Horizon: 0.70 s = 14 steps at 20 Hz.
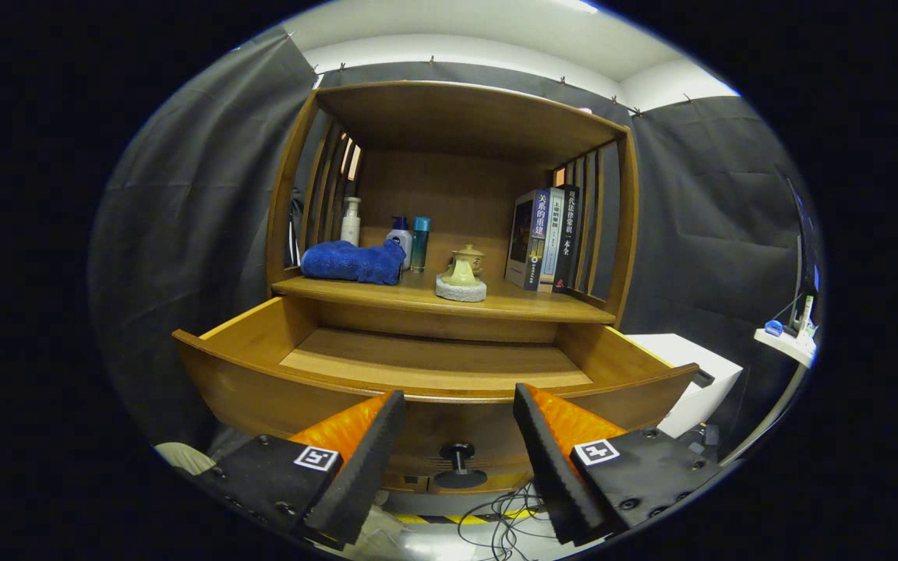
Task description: Pull open the drawer, take out the items inside it, and place them on the countertop above the cabinet.
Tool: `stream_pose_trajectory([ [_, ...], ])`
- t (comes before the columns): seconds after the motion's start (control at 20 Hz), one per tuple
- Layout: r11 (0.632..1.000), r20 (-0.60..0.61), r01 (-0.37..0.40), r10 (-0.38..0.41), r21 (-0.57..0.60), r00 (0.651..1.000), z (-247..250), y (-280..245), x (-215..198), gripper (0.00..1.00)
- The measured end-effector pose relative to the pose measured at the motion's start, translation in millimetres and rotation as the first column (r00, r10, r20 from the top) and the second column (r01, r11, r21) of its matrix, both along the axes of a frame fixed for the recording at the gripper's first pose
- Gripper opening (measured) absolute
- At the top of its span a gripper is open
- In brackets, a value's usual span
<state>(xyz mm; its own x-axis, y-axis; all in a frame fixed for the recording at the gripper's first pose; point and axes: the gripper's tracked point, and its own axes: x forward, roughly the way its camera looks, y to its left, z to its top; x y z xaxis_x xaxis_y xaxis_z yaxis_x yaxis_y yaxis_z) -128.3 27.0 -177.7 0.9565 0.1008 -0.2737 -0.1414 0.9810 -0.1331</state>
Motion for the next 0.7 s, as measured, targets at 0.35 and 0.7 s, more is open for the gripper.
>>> stream_pose_trajectory([
  [0.35,0.999,-0.007,-0.033,0.033,0.029,0.999,2,24,52,0.95],
  [0.7,0.999,-0.012,-0.039,0.039,-0.011,0.999,-5,40,95,0.96],
])
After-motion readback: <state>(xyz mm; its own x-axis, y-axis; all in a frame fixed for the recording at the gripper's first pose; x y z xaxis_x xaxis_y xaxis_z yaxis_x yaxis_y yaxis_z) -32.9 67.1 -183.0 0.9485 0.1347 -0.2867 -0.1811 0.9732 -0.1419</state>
